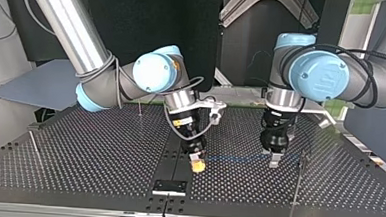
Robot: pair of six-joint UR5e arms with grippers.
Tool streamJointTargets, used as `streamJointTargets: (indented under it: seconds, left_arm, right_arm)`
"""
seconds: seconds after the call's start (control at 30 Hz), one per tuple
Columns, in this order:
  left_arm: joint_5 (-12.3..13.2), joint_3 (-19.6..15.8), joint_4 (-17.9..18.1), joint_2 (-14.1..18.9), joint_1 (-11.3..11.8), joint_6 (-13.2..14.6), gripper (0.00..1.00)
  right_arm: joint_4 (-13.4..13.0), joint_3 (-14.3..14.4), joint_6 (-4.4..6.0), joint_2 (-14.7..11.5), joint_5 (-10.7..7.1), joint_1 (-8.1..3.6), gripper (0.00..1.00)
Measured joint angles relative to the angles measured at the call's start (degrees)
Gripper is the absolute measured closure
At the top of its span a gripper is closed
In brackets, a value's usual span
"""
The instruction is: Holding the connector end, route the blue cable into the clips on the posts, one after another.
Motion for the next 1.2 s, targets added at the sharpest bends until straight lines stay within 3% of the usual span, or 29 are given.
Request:
streamJointTargets:
  seconds: [0.4,0.87,0.9,0.93,1.0,1.03,1.1,1.17,1.2]
  left_arm:
    - [-2.37,0.94,2.47,-1.77,0.24,-1.2,0.02]
    - [-2.34,0.98,4.68,-1.69,-0.01,-0.48,0.02]
    - [-2.38,0.98,4.85,-1.67,-0.01,-0.34,0.12]
    - [-2.42,0.98,4.96,-1.65,-0.02,-0.25,0.12]
    - [-2.54,0.97,5.09,-1.64,-0.02,-0.1,0.36]
    - [-2.61,0.97,5.12,-1.64,-0.03,-0.07,0.36]
    - [-2.73,0.96,5.16,-1.63,-0.03,-0.09,0.6]
    - [-2.78,0.97,5.17,-1.62,-0.04,-0.15,0.6]
    - [-2.79,0.97,5.18,-1.62,-0.04,-0.19,0.86]
  right_arm:
    - [-0.01,0.0,-0.08,0.01,-0.01,-0.27,1.0]
    - [0.04,-0.01,0.04,0.01,-0.08,-0.39,1.0]
    - [0.05,0.0,0.04,0.01,-0.08,-0.39,1.0]
    - [0.06,0.01,0.05,0.02,-0.08,-0.39,1.0]
    - [0.07,0.02,0.06,0.01,-0.09,-0.4,1.0]
    - [0.08,0.01,0.07,0.02,-0.08,-0.4,1.0]
    - [0.09,0.01,0.07,0.03,-0.08,-0.41,1.0]
    - [0.09,0.01,0.1,0.04,-0.08,-0.41,1.0]
    - [0.09,0.01,0.11,0.04,-0.09,-0.41,1.0]
